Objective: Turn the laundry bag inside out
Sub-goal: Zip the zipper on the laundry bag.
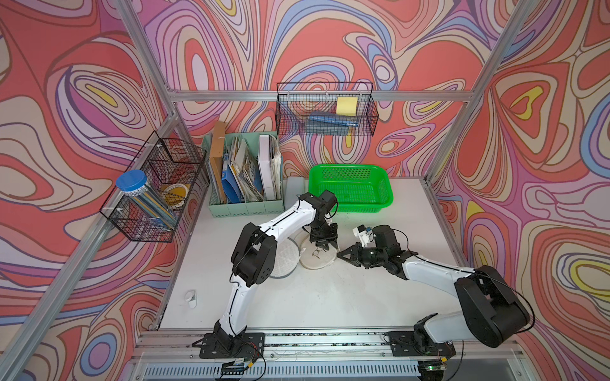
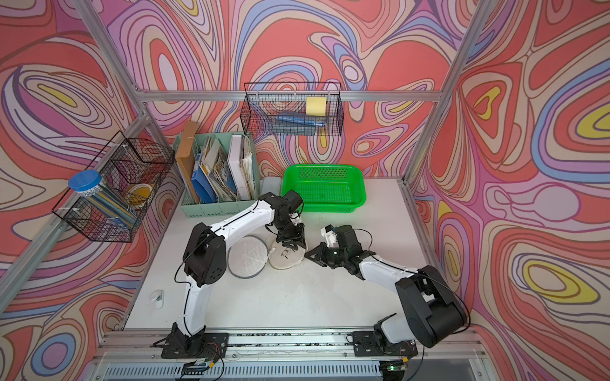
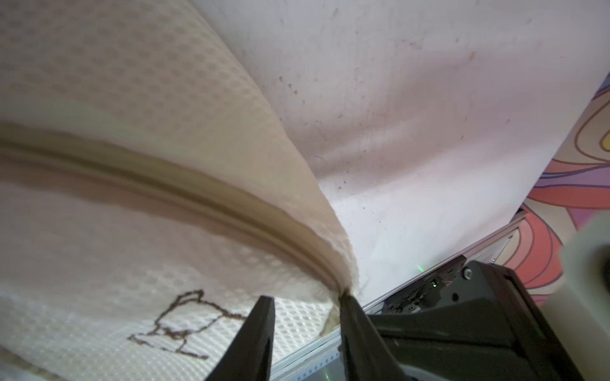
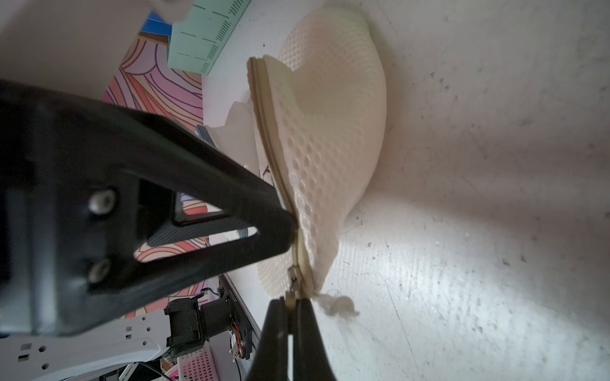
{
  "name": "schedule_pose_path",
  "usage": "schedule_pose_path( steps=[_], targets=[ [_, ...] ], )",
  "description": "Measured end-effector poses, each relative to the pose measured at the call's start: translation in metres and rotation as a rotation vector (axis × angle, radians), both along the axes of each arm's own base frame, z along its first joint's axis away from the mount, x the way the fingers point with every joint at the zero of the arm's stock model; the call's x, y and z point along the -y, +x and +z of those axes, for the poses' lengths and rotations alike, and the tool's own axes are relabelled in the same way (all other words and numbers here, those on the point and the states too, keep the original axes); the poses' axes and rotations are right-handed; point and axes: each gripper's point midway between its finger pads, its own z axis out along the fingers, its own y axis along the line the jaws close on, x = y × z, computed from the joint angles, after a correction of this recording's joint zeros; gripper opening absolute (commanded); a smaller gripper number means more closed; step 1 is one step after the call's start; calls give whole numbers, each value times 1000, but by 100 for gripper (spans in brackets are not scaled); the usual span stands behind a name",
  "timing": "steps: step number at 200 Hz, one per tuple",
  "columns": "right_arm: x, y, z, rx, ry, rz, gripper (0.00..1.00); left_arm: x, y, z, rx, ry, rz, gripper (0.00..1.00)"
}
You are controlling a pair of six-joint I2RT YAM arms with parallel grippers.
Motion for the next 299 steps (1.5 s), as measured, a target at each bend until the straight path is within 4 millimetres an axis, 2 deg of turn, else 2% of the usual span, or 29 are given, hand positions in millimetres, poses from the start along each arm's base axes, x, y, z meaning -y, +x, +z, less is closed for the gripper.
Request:
schedule_pose_path(
  steps=[16,22,67,81,98,121,138,158,177,187,230,273,299],
  targets=[
    [0,0,0,0,-1,1,0,-2,2,-4,1,19,-1,4],
    [0,0,0,1,-1,2,0,-2,3,-3,3,24,1,0],
    [1,-2,4,10,-1,4,0,3,21,17,66,-7,19,0],
    [1,-2,4,10,-2,4,0,4,23,19,64,-17,24,23],
    [1,-2,4,9,-3,5,0,4,23,20,51,-28,37,39],
    [1,-2,4,10,-3,5,0,8,19,21,38,-40,36,45],
    [1,-2,4,10,-3,5,0,11,16,20,30,-44,30,45],
    [1,-2,4,10,-3,5,0,16,11,14,17,-35,18,36],
    [1,-2,4,9,-3,5,0,19,7,2,-6,-17,14,10],
    [1,-2,4,9,-4,4,0,20,5,-4,-19,-9,15,0],
    [4,-4,4,7,-15,-7,0,20,8,-5,-34,-12,39,0],
    [7,-4,11,40,-11,-20,0,-1,39,-1,-59,-50,179,0],
    [8,1,15,71,-11,-36,0,-11,45,2,-117,-95,259,0]
  ],
)
